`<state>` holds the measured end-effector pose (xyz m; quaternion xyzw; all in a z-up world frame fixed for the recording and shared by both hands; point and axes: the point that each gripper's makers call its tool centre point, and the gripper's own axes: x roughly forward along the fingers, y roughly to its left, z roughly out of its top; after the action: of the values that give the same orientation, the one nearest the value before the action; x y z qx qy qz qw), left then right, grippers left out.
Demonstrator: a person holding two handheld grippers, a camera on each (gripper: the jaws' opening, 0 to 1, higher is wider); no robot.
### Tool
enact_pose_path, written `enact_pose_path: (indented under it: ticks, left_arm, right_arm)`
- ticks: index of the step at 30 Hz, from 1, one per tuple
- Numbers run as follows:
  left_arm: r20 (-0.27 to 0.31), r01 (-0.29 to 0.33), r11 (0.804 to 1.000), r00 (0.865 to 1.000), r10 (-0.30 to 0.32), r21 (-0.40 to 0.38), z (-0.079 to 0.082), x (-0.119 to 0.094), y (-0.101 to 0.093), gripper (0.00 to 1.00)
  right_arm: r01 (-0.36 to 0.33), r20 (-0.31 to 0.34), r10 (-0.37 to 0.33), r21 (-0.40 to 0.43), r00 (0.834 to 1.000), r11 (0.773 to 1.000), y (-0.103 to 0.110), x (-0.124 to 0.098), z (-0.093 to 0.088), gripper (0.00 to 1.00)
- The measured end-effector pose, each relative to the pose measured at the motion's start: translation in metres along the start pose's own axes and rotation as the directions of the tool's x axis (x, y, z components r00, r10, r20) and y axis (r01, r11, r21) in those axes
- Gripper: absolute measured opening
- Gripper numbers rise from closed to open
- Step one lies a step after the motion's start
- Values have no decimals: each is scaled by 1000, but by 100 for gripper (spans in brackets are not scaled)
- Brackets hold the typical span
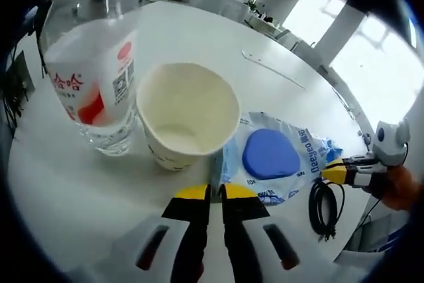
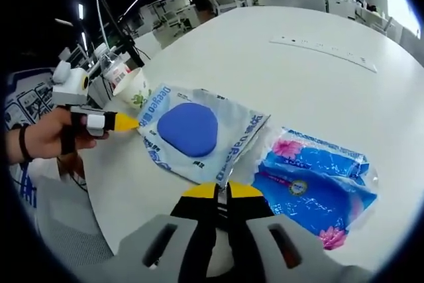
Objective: Arrange the tabletop items into an orderly group along one side of the table until the central work area is clear of visible clutter.
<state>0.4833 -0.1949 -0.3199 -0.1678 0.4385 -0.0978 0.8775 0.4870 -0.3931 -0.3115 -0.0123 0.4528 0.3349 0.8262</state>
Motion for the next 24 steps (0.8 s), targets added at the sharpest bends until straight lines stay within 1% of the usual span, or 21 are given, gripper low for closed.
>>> enact_pose_path:
  ticks: [2,6,10,13,15,18,22,24]
  left_arm:
    - [-15,10,1000,1000,-10,8,-2,-1,0,5]
    - [-11,11,1000,1000,-11,15,-3,-7,3,7]
    - [-5,11,1000,1000,-10,13,-4,-12,4,8]
    - [-5,9,1000,1000,-9,20,-4,-14,5,8]
    - [-7,5,1000,1000,-5,31,-6,-16,5,8]
    - [-1,7,1000,1000,-7,29,-6,-19,4,8]
    - [5,10,999,1000,-10,31,-10,-22,4,9]
    - [7,9,999,1000,-9,39,-11,-25,3,9]
  right_arm:
    - [-1,-3,1,-7,1000,1000,0,-2,-1,3]
    - [4,4,-4,-27,1000,1000,1,-10,-2,4]
    - [13,10,-12,-42,1000,999,-4,-18,-4,4]
    - [32,22,-32,-37,999,999,-13,-29,-6,4]
    - [59,34,-58,-29,998,998,-22,-37,-6,3]
    - [96,64,-96,2,993,995,-37,-50,-6,3]
    - [134,75,-136,32,988,991,-53,-62,-12,2]
    - [159,95,-165,68,982,985,-63,-71,-12,2]
